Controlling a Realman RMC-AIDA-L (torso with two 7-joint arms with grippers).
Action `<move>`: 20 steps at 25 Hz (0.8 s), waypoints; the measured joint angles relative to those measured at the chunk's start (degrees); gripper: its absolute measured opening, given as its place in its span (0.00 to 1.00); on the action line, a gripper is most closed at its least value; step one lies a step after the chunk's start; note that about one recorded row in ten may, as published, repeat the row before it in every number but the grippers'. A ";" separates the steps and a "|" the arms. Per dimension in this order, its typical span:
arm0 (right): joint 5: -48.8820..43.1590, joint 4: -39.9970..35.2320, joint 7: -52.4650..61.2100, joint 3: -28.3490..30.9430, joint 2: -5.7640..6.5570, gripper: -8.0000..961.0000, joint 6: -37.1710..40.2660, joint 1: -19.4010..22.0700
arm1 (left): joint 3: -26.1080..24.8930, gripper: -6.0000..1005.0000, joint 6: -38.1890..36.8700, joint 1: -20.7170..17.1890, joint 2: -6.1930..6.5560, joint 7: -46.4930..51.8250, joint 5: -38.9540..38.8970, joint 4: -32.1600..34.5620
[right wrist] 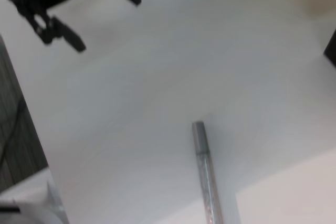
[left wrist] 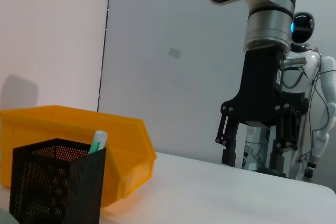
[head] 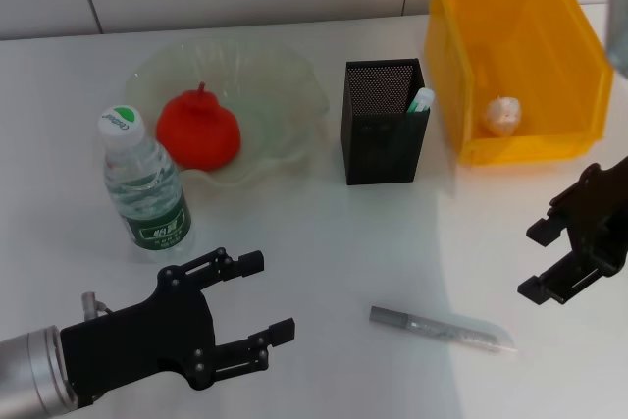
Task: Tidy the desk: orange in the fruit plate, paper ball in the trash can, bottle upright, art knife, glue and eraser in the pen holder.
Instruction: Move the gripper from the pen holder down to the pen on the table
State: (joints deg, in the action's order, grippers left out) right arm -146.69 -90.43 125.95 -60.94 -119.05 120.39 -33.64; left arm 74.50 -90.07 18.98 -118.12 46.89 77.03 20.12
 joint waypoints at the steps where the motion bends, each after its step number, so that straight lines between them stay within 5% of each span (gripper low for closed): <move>1: -1.01 -0.01 0.68 -1.95 -0.06 0.76 -0.16 -0.49 | 0.00 0.79 0.00 0.00 0.00 0.00 0.00 0.00; 8: -2.24 -1.27 -3.30 -11.34 -0.20 0.76 -0.08 -2.52 | 0.04 0.79 2.08 -0.42 0.07 -0.09 -0.22 -0.09; 16: -3.03 -0.17 -5.60 -13.93 -0.34 0.76 -1.15 -2.32 | 0.03 0.79 3.22 -0.39 -0.38 -0.11 -0.21 -0.09; 20: -3.48 0.33 2.00 -15.18 -0.32 0.76 -2.08 -2.89 | 0.04 0.79 3.24 -0.16 -0.38 -0.10 -0.33 -0.09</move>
State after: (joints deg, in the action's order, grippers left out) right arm -150.17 -90.09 127.96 -76.13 -119.37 118.31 -36.53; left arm 74.53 -86.83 18.82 -118.50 46.79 76.70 20.04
